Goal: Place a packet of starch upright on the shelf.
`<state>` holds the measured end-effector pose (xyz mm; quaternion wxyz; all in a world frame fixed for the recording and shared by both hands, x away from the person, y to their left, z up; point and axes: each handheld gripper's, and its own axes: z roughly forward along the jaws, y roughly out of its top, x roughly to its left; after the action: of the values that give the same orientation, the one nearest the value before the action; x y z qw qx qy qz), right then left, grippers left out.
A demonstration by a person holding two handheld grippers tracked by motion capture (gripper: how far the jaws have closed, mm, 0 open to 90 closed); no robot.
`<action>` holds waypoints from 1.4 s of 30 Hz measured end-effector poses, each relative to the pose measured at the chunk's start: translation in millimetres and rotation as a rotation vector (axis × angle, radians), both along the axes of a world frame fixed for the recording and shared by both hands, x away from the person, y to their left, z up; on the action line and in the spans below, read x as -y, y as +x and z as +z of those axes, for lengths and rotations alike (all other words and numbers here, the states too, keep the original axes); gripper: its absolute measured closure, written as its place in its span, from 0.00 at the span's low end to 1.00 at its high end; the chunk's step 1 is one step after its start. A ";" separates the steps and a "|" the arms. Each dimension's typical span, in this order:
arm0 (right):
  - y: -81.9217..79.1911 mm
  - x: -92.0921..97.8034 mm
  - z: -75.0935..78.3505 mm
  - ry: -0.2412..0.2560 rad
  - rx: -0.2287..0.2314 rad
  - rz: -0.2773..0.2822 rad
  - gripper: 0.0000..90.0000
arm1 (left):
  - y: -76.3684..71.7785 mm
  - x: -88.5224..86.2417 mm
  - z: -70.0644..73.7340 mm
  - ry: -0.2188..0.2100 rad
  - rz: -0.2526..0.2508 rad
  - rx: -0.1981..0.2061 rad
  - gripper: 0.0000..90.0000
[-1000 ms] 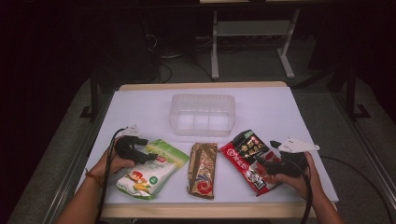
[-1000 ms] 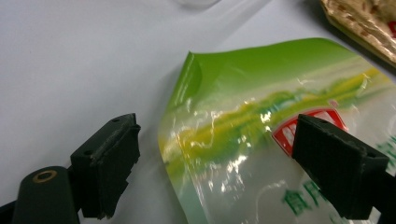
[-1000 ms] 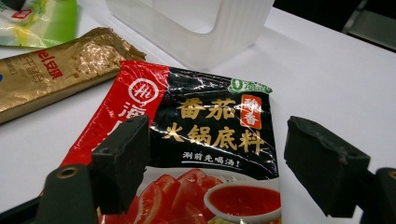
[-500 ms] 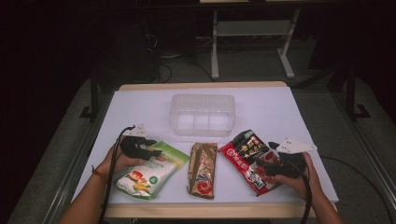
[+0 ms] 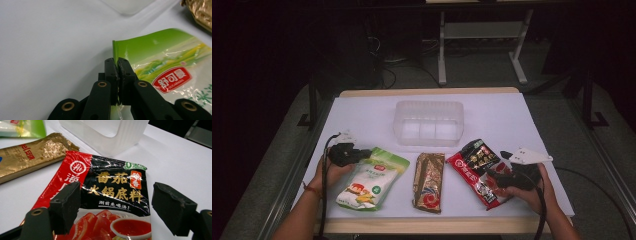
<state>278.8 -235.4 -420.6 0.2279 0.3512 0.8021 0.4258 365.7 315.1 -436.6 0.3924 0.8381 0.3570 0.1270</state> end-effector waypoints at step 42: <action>4.7 -1.9 -5.6 -0.008 -0.058 0.034 0.25 | -23.4 -10.3 -16.5 -0.135 -0.066 -0.107 0.54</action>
<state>283.5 -233.5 -426.2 0.1987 0.3488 0.8158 0.4163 342.2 325.4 -453.1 0.4324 0.8267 0.3573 0.0445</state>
